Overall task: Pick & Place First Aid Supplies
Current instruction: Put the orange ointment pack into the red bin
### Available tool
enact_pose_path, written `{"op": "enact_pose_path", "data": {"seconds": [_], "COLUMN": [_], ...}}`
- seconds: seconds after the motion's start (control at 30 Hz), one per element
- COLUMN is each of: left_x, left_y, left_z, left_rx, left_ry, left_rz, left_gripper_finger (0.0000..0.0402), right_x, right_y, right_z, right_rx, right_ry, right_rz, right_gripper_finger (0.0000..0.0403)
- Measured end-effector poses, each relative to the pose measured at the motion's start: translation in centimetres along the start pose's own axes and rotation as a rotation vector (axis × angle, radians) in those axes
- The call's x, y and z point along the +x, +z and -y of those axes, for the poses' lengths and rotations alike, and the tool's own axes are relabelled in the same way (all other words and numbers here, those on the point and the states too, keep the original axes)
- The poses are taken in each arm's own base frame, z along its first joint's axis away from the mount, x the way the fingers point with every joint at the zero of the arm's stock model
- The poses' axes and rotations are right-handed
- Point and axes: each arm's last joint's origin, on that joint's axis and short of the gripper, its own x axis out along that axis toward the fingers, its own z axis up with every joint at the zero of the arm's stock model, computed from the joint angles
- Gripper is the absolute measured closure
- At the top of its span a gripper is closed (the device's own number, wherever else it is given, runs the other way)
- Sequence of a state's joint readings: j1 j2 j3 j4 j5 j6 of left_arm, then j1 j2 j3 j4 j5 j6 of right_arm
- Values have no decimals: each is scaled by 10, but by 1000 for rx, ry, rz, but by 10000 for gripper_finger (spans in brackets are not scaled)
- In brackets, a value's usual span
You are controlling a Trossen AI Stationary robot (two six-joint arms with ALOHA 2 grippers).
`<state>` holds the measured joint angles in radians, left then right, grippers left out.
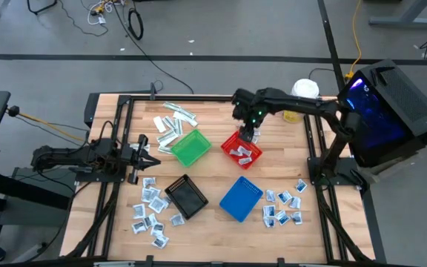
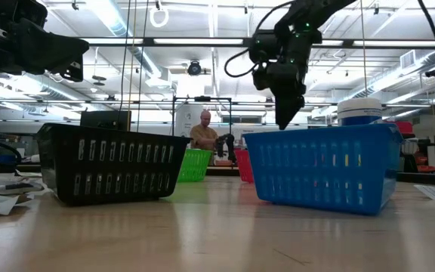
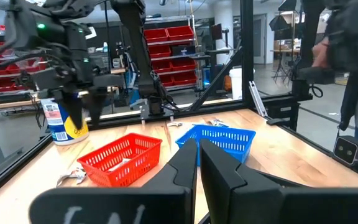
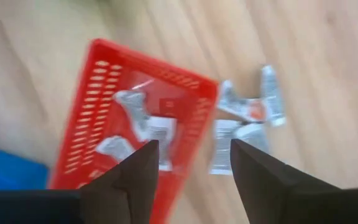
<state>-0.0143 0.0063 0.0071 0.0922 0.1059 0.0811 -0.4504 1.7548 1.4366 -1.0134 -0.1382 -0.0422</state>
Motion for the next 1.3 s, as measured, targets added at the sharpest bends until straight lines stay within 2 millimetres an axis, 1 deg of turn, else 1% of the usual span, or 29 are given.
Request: {"op": "enact_pose_path", "data": {"seconds": [0.17, 0.37, 0.47, 0.6, 0.7, 0.9, 0.97, 1.13, 1.3], "left_x": [0, 0, 0, 0, 0, 0, 0, 0, 0], "left_y": [0, 0, 0, 0, 0, 0, 0, 0, 0], "left_z": [0, 0, 0, 0, 0, 0, 0, 0, 0], "left_rx": [0, 0, 0, 0, 0, 0, 0, 0, 0], "left_ry": [0, 0, 0, 0, 0, 0, 0, 0, 0], "left_rz": [0, 0, 0, 0, 0, 0, 0, 0, 0], "left_gripper_finger": [376, 376, 376, 376, 376, 376, 376, 376, 376], "right_x": [-3, -4, 3, 14, 24, 36, 38, 43, 49], "right_y": [-1, -2, -6, -18, -29, -44, -46, -50, -51], "right_z": [19, 38, 43, 45, 45, 49, 50, 54, 56], "right_rx": [-62, -77, -70, -92, -143, -285, -315, -305, -268], "right_ry": [-21, -82, -85, -90, -88, -101, -114, -152, -153], "right_rz": [6, 7, 27, 38, 19, 40, 47, 43, 34], "right_gripper_finger": [201, 201, 201, 201, 201, 201, 201, 193, 165]}}
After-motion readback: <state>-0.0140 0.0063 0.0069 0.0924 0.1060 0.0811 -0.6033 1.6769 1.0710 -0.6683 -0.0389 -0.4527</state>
